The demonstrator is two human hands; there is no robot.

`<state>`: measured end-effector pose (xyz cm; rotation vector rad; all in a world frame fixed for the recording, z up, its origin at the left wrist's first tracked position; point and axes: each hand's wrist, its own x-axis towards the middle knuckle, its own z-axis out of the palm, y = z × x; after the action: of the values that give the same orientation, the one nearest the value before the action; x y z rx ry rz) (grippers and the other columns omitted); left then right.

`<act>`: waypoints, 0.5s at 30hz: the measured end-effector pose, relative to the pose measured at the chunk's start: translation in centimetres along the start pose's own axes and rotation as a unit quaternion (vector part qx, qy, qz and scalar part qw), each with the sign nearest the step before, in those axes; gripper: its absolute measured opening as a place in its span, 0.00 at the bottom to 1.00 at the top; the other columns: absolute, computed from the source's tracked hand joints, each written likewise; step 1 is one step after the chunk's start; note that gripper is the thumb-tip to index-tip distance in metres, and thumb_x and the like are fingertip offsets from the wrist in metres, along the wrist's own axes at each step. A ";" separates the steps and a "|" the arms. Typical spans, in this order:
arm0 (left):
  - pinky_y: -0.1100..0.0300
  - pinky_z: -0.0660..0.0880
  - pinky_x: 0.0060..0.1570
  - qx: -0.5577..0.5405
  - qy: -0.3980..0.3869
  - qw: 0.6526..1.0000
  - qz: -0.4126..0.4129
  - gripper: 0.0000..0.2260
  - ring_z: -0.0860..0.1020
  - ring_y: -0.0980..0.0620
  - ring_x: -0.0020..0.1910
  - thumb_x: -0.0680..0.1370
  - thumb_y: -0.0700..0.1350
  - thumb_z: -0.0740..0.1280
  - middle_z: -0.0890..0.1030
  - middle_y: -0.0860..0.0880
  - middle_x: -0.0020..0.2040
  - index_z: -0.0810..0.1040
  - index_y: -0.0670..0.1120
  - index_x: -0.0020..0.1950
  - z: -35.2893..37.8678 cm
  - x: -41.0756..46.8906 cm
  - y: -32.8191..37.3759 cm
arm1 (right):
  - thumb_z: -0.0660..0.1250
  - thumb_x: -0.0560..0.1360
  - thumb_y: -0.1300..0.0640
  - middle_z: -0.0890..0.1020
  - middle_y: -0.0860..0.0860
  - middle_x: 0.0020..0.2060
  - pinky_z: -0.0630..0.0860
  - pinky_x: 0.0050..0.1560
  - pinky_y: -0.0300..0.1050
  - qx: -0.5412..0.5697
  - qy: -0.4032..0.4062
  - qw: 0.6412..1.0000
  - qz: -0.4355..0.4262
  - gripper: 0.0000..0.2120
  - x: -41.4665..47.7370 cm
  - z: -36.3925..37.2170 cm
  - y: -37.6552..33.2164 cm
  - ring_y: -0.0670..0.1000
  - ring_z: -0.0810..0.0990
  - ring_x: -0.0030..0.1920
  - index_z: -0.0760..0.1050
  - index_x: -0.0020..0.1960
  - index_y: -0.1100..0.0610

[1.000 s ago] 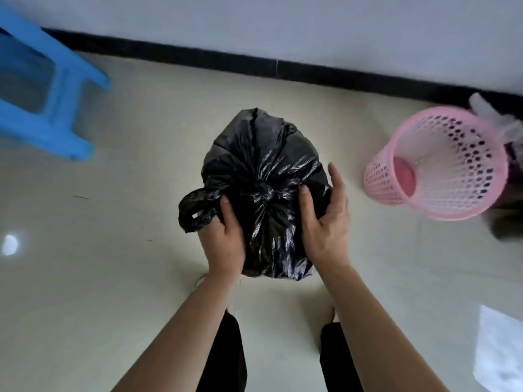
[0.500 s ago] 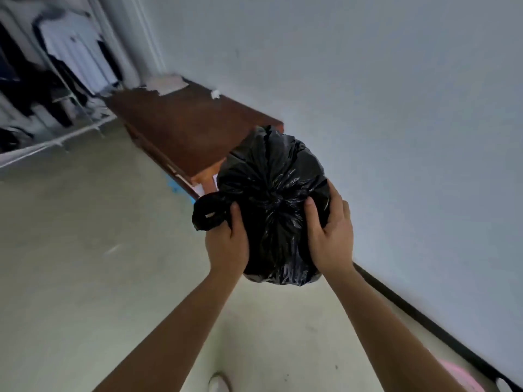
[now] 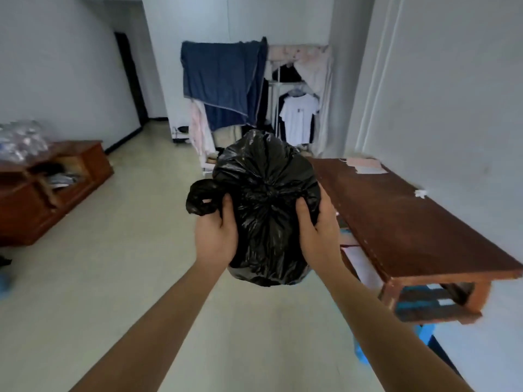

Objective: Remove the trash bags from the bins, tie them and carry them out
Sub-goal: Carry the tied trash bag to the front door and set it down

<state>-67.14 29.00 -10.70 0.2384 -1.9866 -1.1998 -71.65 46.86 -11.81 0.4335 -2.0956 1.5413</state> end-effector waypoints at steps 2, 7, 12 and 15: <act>0.51 0.73 0.46 0.015 0.022 1.000 -0.016 0.20 0.79 0.41 0.49 0.82 0.54 0.55 0.81 0.40 0.49 0.75 0.38 0.54 -2.5 3.3 -1.8 | 0.60 0.82 0.45 0.77 0.46 0.61 0.69 0.65 0.44 0.022 -0.028 0.999 -0.001 0.21 2.0 4.9 -0.4 0.47 0.74 0.65 0.67 0.74 0.47; 0.51 0.69 0.41 0.063 0.056 0.995 -0.045 0.15 0.78 0.41 0.44 0.85 0.46 0.57 0.81 0.40 0.43 0.74 0.36 0.49 -5.7 10.4 -6.9 | 0.60 0.82 0.46 0.78 0.42 0.62 0.70 0.69 0.52 0.106 -0.083 0.991 -0.004 0.18 6.6 15.8 -0.2 0.45 0.74 0.66 0.69 0.71 0.46; 0.52 0.72 0.46 0.060 0.087 0.993 -0.053 0.12 0.76 0.49 0.45 0.85 0.46 0.57 0.80 0.44 0.46 0.73 0.38 0.53 -3.8 17.8 -12.7 | 0.59 0.82 0.44 0.78 0.41 0.60 0.71 0.68 0.55 0.132 -0.119 0.984 -0.004 0.17 12.9 24.3 3.7 0.46 0.75 0.65 0.70 0.69 0.43; 0.58 0.68 0.45 0.053 0.100 0.992 -0.055 0.12 0.73 0.56 0.42 0.85 0.46 0.57 0.78 0.48 0.46 0.74 0.39 0.53 -0.8 23.7 -16.2 | 0.60 0.81 0.42 0.79 0.42 0.60 0.71 0.67 0.57 0.146 -0.128 0.981 -0.006 0.18 18.7 29.6 7.2 0.47 0.75 0.65 0.70 0.69 0.43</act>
<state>-86.22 7.50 -11.17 0.5074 -1.8831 -1.0929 -96.92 21.70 -13.94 0.7836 -2.0474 1.8796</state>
